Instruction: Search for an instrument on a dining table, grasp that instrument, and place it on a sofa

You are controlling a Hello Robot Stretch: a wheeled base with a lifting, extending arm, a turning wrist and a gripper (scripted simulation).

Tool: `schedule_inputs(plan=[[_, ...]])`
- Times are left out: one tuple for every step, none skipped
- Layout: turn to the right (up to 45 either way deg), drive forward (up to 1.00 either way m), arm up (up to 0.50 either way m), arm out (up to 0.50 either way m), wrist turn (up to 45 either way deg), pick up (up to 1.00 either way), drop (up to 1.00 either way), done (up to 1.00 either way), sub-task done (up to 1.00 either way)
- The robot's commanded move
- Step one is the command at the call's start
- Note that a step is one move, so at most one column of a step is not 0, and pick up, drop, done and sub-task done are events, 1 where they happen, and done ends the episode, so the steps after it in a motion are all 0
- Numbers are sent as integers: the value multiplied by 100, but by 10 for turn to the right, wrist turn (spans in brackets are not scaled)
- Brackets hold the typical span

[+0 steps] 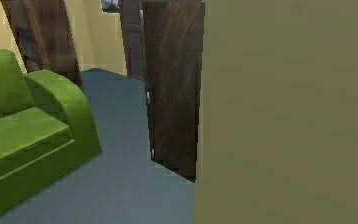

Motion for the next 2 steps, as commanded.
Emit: schedule_inputs(plan=[[0, 0, -30, 0, 0, 0, 0, 0, 0], [0, 0, 0, 0, 0, 100, 0, 0, 0]])
